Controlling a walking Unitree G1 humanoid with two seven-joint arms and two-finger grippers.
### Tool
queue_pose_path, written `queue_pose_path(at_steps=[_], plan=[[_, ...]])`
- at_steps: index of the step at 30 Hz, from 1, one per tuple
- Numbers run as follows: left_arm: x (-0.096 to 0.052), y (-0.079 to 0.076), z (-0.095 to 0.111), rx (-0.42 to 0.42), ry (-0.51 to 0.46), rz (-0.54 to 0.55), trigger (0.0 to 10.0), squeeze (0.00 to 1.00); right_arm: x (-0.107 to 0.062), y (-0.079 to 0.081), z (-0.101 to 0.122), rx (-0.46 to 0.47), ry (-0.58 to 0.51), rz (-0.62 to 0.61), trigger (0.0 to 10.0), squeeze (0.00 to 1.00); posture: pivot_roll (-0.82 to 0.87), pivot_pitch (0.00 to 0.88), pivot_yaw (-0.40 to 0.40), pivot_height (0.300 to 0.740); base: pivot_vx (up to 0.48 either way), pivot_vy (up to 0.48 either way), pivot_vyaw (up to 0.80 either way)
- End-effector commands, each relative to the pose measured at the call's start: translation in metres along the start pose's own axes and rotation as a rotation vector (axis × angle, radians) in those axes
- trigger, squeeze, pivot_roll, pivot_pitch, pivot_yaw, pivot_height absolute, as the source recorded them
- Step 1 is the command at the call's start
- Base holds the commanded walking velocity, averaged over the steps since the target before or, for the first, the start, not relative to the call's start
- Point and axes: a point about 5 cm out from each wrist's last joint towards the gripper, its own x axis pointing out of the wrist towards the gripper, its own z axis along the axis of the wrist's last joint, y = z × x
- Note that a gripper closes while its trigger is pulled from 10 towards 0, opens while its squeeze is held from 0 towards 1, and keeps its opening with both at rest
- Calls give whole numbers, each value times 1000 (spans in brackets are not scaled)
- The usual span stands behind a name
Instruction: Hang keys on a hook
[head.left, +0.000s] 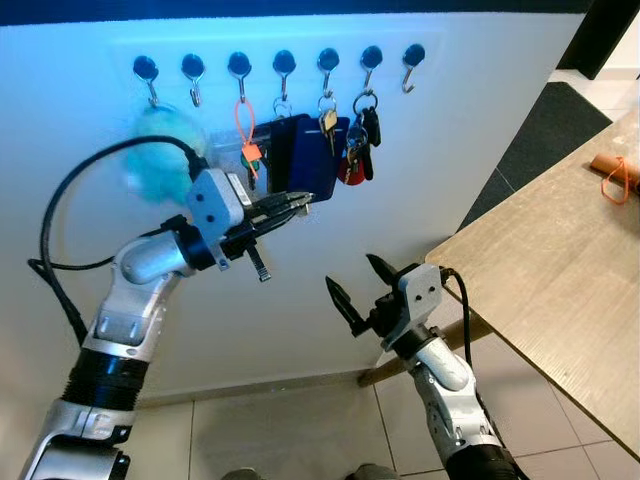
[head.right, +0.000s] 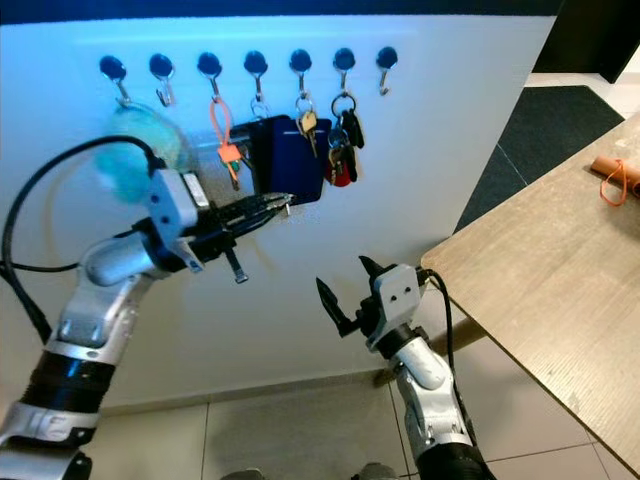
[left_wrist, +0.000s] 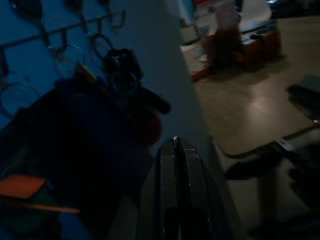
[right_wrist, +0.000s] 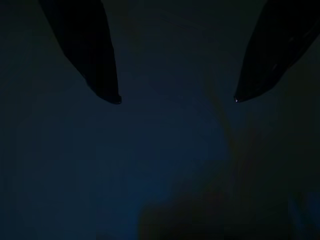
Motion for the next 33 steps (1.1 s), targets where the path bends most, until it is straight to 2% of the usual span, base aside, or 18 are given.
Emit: queue_pose_path(at_steps=[1, 5, 9, 12, 20, 33], plan=[[-11, 3, 12, -8, 17, -37, 10000, 0, -4, 1, 1, 23, 12, -2, 10000, 0, 23, 73, -37, 740, 0, 0, 0], [-19, 11, 19, 22, 33, -14, 10000, 0, -4, 2, 4, 30, 18, 1, 10000, 0, 31, 81, -42, 740, 0, 0, 0], [-28, 30, 24, 46, 24, 91, 10000, 0, 0, 3, 7, 36, 10, 1, 10000, 0, 34, 87, -46, 740, 0, 0, 0], [-35, 51, 35, 101, -5, 218, 10000, 0, 6, 4, 17, 39, -15, 6, 10000, 0, 35, 87, -46, 740, 0, 0, 0], [-38, 64, 49, 101, -47, 268, 10000, 0, 12, 6, 31, 35, -47, 25, 10000, 0, 29, 91, -45, 740, 0, 0, 0], [-51, 73, 52, 71, -62, 291, 10000, 0, 20, 11, 49, 29, -89, 61, 10000, 0, 26, 91, -48, 740, 0, 0, 0]])
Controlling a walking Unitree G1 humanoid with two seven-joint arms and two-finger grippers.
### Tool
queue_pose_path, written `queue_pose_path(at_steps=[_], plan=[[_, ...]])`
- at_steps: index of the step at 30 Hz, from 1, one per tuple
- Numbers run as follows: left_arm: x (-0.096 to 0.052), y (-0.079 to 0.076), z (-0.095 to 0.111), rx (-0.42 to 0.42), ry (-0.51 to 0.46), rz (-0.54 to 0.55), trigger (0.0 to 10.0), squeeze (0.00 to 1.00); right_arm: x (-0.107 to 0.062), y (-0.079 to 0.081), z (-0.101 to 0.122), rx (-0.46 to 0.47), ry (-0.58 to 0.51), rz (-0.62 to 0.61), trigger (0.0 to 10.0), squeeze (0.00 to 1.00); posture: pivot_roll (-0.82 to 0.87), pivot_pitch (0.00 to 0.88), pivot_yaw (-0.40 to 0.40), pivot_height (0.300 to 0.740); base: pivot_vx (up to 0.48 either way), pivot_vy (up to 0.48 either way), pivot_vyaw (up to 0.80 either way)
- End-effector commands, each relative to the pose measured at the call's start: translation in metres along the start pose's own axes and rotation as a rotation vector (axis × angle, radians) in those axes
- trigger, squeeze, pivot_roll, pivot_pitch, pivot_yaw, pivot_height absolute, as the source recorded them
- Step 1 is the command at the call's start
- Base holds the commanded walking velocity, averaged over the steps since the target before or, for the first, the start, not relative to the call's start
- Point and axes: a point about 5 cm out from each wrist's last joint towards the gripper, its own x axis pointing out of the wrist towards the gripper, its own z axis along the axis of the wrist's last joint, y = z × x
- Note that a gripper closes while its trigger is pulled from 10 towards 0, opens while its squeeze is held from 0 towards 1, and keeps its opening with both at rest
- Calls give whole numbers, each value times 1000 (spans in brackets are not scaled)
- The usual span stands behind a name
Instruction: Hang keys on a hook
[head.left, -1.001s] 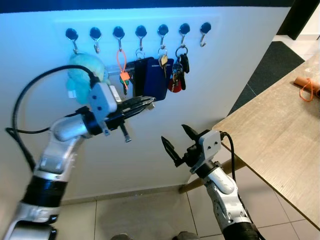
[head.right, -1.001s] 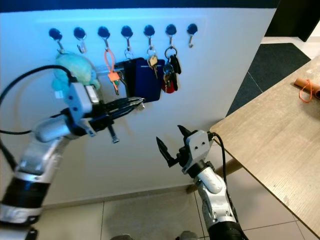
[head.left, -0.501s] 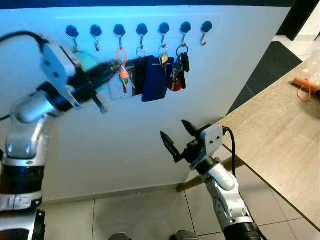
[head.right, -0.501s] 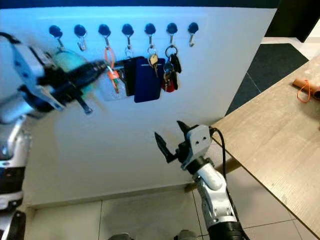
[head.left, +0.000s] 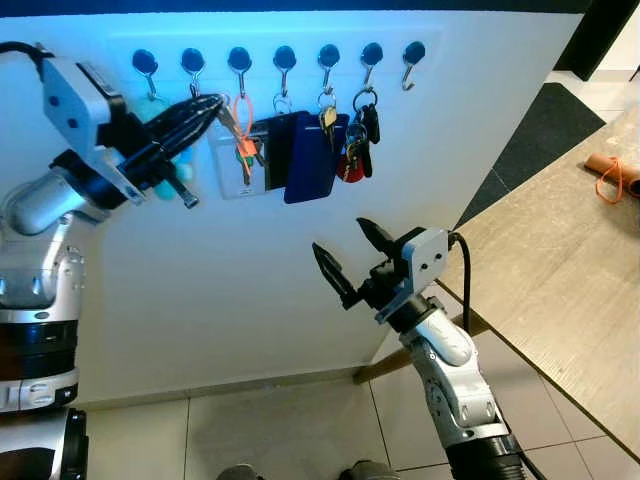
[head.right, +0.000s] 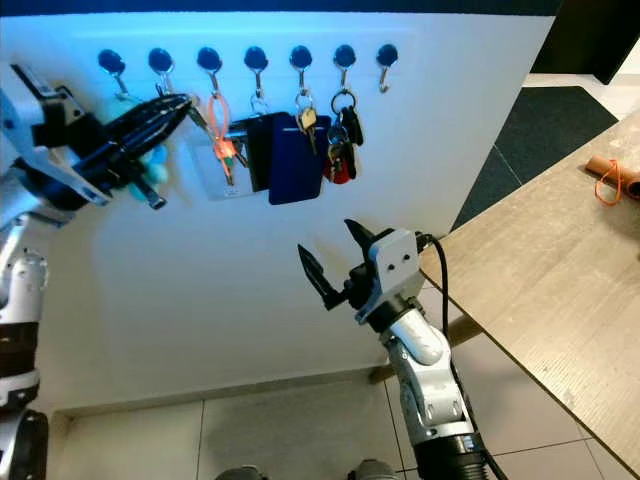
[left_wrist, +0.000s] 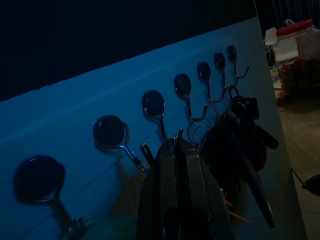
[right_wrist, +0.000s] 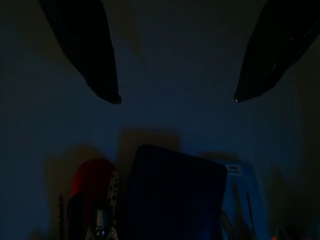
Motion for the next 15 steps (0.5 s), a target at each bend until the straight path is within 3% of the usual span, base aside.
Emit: queue_pose_path(at_steps=[1, 15], plan=[[-4, 8, 4, 8, 8, 12, 10000, 0, 2, 3, 4, 5, -8, 15, 10000, 0, 26, 91, -48, 740, 0, 0, 0], [-7, 20, 0, -56, -11, 98, 10000, 0, 7, 7, 14, 0, -25, 41, 10000, 0, 26, 91, -47, 740, 0, 0, 0]])
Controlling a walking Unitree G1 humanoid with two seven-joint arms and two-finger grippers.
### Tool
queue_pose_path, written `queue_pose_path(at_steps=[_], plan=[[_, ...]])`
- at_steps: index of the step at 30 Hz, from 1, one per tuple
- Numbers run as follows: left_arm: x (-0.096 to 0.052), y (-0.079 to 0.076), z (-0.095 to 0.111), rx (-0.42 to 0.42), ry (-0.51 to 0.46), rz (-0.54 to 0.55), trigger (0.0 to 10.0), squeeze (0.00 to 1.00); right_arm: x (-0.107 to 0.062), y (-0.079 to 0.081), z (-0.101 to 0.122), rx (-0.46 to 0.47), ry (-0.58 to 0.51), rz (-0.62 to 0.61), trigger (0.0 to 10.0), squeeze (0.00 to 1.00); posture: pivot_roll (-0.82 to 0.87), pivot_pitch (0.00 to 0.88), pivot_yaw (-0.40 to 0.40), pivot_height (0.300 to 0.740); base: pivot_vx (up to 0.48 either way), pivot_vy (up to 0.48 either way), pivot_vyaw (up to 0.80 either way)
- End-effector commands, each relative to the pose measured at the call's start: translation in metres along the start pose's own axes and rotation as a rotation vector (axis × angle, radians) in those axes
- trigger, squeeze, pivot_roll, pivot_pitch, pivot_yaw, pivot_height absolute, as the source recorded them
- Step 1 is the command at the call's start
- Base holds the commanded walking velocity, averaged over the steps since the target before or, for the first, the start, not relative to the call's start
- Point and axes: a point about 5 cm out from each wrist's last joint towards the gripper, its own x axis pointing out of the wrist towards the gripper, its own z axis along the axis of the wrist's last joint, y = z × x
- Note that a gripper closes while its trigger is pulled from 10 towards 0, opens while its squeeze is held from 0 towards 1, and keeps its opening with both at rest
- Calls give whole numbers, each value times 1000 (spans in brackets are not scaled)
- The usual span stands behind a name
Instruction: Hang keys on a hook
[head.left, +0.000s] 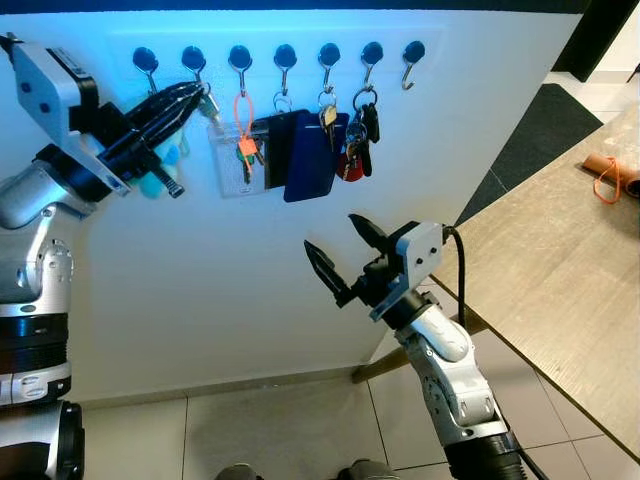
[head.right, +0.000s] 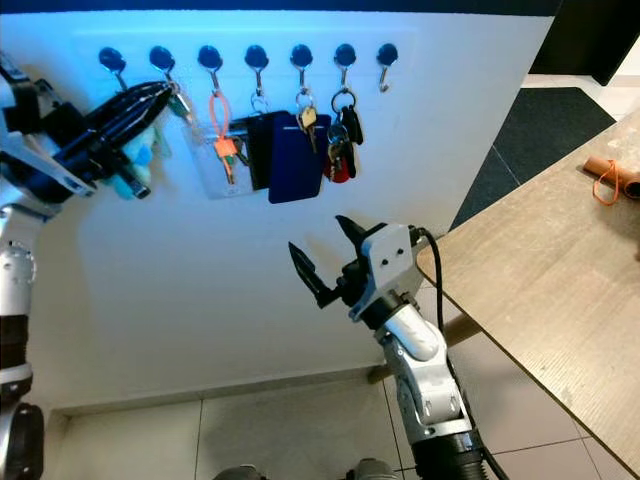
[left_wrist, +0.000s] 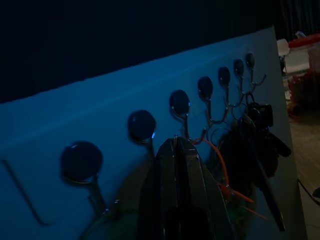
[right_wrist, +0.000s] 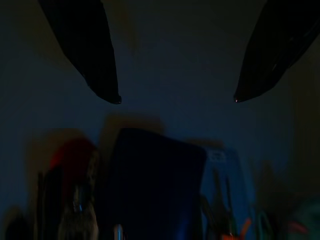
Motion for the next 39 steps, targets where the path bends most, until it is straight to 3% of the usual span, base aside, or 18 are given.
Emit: queue_pose_path(at_steps=[1, 18, 24, 33, 39], plan=[[-2, 7, 0, -10, 6, 43, 10000, 0, 1, 1, 2, 6, 0, 4, 10000, 0, 26, 91, -47, 740, 0, 0, 0], [3, -3, -4, -52, 12, -9, 10000, 0, 1, 1, 4, 5, 6, 10, 10000, 0, 25, 92, -45, 740, 0, 0, 0], [13, -12, -11, -61, 50, -29, 10000, 0, 2, 2, 4, -2, 7, 15, 10000, 0, 24, 92, -46, 740, 0, 0, 0], [16, -10, -20, -58, 108, 1, 10000, 0, 2, 3, 5, -5, 7, 17, 10000, 0, 23, 92, -43, 740, 0, 0, 0], [14, -1, -21, -75, 120, 72, 10000, 0, 3, 4, 5, 0, 6, 19, 10000, 0, 24, 89, -42, 740, 0, 0, 0]])
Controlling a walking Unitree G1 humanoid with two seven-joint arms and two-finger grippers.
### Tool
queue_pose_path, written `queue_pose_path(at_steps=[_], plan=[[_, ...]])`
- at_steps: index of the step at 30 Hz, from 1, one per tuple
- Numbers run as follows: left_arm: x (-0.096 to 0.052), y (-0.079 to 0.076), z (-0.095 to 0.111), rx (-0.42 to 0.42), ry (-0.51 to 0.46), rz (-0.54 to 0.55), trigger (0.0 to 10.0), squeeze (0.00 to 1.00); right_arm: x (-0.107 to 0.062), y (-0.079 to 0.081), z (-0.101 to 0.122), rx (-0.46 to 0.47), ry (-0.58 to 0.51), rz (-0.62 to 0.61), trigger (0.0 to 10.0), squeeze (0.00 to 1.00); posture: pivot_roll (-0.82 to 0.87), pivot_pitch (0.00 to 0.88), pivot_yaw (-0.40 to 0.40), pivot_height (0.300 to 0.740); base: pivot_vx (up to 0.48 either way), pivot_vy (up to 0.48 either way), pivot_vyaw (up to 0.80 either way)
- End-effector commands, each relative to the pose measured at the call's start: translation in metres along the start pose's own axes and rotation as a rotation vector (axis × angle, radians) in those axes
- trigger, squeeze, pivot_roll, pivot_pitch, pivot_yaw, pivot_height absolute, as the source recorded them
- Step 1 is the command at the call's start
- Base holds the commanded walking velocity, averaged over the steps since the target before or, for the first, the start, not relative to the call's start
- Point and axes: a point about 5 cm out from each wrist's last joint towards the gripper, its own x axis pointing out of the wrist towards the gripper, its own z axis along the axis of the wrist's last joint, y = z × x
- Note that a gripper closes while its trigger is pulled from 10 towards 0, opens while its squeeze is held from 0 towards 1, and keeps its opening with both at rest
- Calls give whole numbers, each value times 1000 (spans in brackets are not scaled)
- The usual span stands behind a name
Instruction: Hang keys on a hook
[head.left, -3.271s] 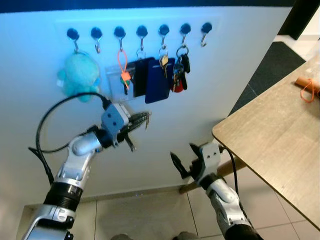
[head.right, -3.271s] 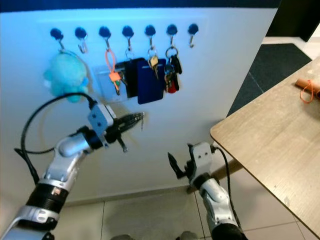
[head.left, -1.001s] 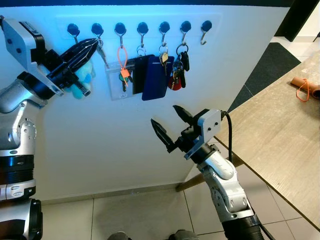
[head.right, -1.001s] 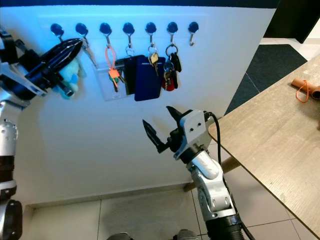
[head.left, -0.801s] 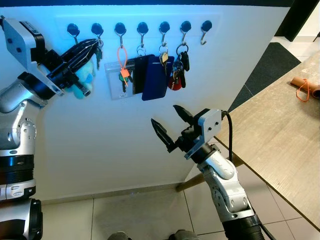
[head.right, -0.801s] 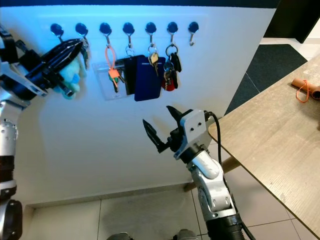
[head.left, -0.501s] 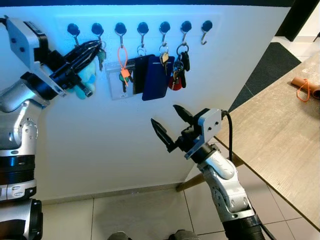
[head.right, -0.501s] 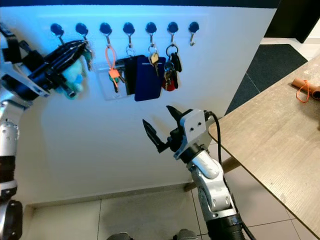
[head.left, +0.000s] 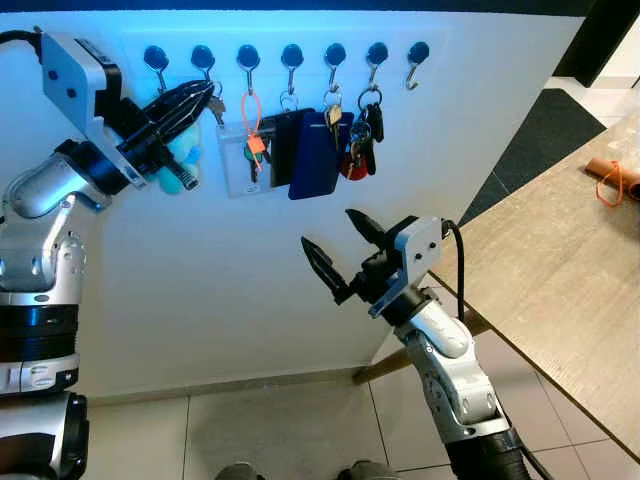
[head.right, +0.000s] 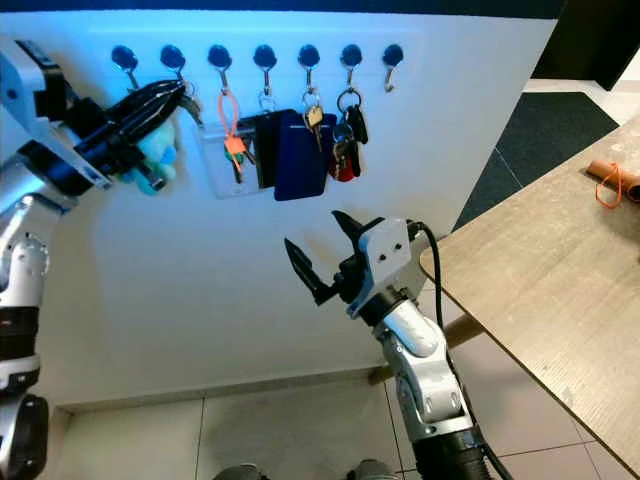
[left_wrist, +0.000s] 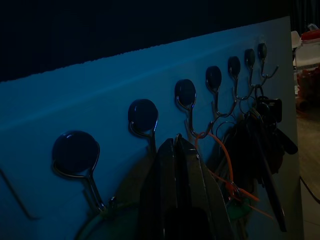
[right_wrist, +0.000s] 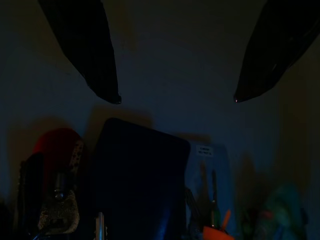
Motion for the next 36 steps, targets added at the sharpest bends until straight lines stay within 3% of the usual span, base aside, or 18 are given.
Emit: queue_pose_path(at_steps=[1, 12, 23, 26, 29, 36], plan=[[1, 1, -12, -39, 50, 39, 10000, 0, 0, 2, 3, -3, -6, 10, 10000, 0, 24, 89, -42, 740, 0, 0, 0], [-3, 8, -8, -176, -39, 87, 10000, 0, 1, 4, 3, 2, -5, 12, 10000, 0, 25, 87, -41, 740, 0, 0, 0], [-5, 8, -7, -217, -59, 73, 10000, 0, -1, 4, 3, 4, -3, 10, 10000, 0, 23, 93, -40, 740, 0, 0, 0], [-6, 8, -9, -215, -30, 67, 10000, 0, -1, 4, 3, 5, -2, 10, 10000, 0, 25, 95, -42, 740, 0, 0, 0], [-6, 4, -19, -197, 58, 51, 10000, 0, -1, 4, 3, 3, 1, 15, 10000, 0, 26, 98, -43, 740, 0, 0, 0], [-6, 0, -24, -185, 113, 23, 10000, 0, 0, 4, 3, 2, 2, 16, 10000, 0, 24, 97, -42, 740, 0, 0, 0]])
